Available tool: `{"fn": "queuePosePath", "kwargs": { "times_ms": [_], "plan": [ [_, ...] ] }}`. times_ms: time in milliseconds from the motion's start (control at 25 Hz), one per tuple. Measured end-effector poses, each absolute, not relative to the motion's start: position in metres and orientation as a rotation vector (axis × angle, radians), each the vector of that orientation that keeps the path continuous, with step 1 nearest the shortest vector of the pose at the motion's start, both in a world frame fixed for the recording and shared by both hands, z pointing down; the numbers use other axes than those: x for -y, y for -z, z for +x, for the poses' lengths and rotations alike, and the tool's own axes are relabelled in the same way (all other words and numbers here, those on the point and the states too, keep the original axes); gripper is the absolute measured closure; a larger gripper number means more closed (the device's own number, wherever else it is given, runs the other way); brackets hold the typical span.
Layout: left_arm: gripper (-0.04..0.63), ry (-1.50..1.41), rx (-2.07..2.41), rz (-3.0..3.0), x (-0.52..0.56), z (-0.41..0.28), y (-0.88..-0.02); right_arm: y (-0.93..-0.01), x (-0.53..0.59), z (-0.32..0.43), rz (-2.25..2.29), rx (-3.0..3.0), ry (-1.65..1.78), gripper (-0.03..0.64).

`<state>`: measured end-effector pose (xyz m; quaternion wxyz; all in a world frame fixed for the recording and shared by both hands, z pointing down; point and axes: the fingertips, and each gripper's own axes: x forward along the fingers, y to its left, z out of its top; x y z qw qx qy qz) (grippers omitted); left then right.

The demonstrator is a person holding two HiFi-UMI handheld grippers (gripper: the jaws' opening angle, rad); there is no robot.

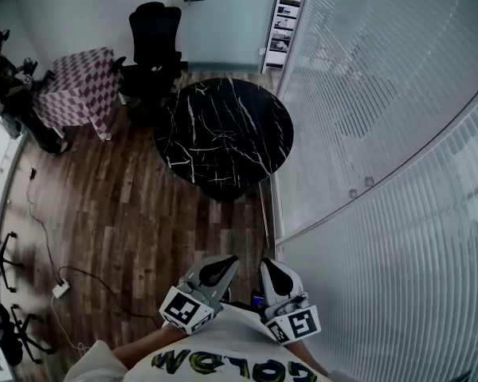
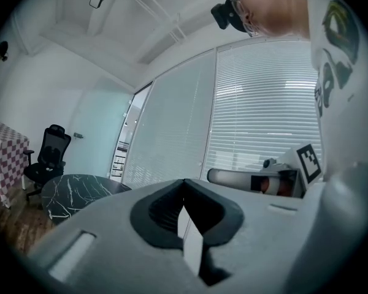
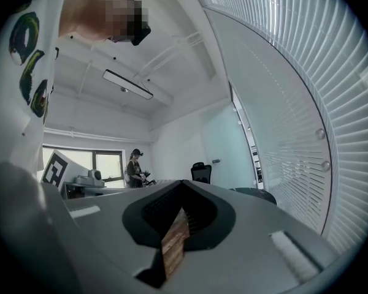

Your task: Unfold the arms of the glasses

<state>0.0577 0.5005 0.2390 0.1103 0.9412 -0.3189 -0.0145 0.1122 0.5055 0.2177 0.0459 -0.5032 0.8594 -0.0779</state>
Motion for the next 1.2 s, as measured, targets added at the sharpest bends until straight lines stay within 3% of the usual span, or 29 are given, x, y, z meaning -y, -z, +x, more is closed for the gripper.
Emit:
{"fn": "queuePosePath", "kwargs": {
  "times_ms": [600,1200],
  "plan": [
    [0.592,0.06,0.978,2.736,-0.44,0.052,-0.246,-0.224,-0.446,0.113,-1.538,-2.644,0.253,0.617],
    [0.592,0.074,1.03,2.718,-0.289,-0.037,-0.24,-0.21,-0.284,0.024,-1.477,-2.743,0.214,0.616]
  ]
}}
